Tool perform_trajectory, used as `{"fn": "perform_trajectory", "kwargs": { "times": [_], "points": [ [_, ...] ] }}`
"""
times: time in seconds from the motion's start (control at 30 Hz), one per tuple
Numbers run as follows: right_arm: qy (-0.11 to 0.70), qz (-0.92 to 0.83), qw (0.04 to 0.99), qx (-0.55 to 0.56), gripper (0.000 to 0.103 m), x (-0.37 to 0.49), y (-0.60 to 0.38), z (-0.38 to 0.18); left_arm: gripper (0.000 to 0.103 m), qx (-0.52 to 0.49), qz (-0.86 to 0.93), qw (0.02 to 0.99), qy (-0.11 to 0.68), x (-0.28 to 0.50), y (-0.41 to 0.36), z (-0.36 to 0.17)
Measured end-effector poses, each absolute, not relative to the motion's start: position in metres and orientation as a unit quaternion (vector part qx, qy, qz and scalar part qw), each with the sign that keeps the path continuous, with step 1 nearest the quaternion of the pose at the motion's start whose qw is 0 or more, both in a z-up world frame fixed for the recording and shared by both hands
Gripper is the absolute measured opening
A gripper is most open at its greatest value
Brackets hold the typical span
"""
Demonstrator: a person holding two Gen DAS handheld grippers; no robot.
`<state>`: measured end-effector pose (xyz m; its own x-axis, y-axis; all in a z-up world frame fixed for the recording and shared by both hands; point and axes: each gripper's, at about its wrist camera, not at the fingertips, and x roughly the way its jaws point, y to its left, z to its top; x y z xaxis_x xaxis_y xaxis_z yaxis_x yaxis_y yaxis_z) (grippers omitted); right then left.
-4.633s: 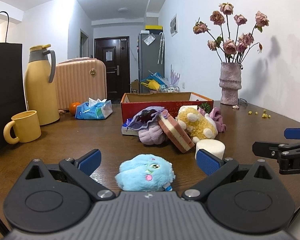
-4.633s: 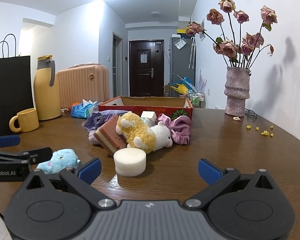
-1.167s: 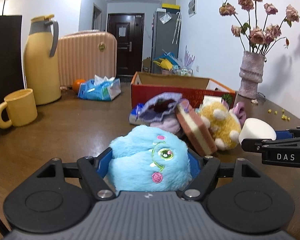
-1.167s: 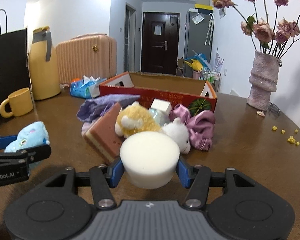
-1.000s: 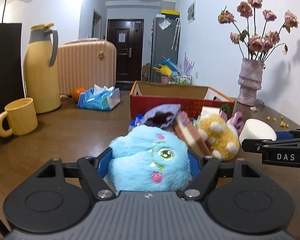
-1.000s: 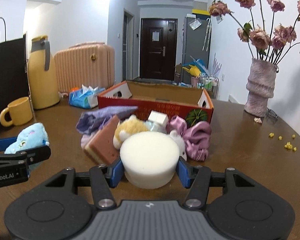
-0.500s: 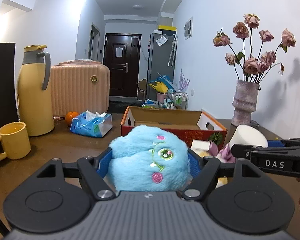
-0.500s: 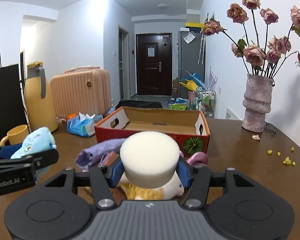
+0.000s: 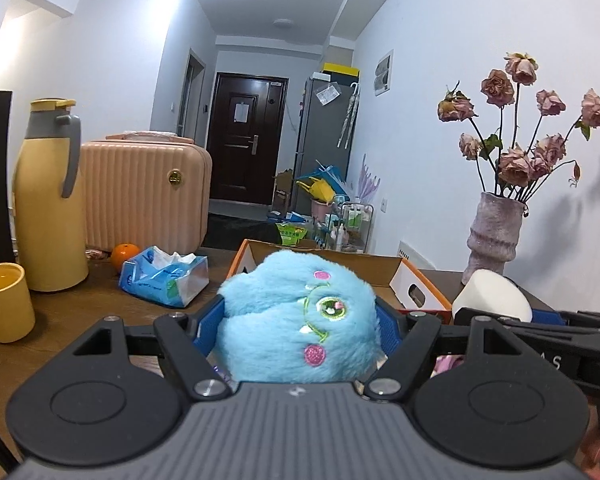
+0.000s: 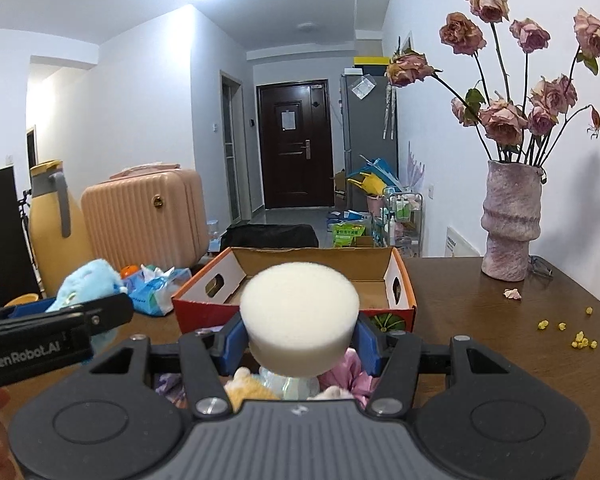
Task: Organize soft objects
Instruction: 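Carry the white sponge and blue plush over the cardboard box with both grippers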
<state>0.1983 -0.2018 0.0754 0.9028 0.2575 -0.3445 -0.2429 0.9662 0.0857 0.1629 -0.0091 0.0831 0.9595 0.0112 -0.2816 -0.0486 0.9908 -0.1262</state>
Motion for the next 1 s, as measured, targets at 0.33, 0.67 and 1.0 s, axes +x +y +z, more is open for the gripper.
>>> {"fn": "perform_trajectory", "kwargs": {
  "times": [0.33,0.67,1.0],
  "points": [
    [0.183,0.115,0.976,0.028,0.055,0.241,-0.197,0.074,0.076,-0.076,0.028,0.986,0.143,0.207,-0.012,0.083],
    [0.19,0.11,0.975,0.033,0.055,0.282,-0.193,0.072,0.076,-0.085,0.046,0.984,0.152,0.249,-0.003,0.081],
    [0.192,0.105,0.975,0.028,0.055,0.314,-0.192,0.074,0.076,-0.087,0.055,0.983,0.154,0.281,0.003,0.081]
  ]
}}
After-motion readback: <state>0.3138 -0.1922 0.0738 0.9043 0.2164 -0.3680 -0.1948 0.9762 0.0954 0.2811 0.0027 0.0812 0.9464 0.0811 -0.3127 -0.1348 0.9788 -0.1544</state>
